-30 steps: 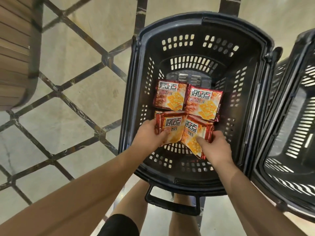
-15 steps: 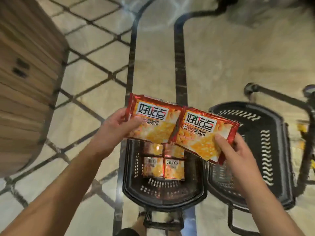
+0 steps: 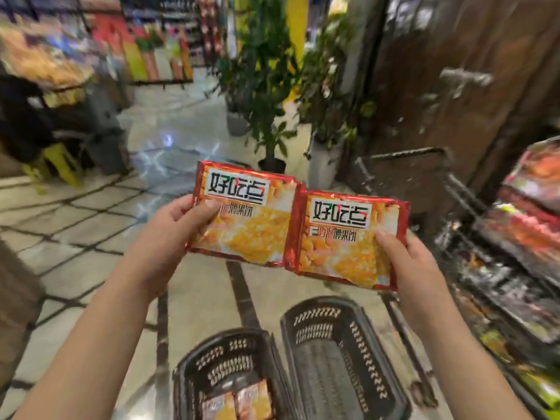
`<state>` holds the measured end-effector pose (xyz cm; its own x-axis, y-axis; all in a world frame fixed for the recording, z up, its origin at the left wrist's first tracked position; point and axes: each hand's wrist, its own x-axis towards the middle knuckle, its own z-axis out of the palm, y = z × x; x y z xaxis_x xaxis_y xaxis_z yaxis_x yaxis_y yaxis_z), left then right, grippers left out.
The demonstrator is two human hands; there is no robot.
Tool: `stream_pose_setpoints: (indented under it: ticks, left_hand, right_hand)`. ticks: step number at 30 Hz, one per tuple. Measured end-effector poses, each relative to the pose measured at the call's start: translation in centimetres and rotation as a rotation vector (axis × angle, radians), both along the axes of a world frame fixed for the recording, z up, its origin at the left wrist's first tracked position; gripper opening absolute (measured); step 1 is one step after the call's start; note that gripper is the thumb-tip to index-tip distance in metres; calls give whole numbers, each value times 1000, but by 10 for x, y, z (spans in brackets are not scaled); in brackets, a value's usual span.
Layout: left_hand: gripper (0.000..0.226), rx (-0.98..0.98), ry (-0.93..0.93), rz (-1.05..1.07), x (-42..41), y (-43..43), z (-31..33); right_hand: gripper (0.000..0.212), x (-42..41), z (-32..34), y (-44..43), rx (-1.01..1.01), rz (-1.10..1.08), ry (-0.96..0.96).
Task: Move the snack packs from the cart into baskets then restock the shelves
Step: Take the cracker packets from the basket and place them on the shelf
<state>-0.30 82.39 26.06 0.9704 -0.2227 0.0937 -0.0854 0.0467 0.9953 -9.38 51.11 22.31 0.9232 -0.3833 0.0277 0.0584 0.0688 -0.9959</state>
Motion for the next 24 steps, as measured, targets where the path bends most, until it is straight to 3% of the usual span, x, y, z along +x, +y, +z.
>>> stream_pose_setpoints:
  ticks: [6,15,19,24]
  left_hand:
    - [28,-117,-126,-278,-31,-70,72]
    - [32,-117,-105,-651,-117,-193,83]
    - [24,-116,-117,-766,-171,-256,91]
    - [32,-137,-92,-934,-261,-343,95]
  right_hand:
    - [22,-100,75,-31,-2,-279,-158]
    - [27,-276,100,-56,-111,-655,-131]
    - [35,-363,106,-84,-122,-823,-146]
    - [34,-472,113,-131,-122,-976,-172]
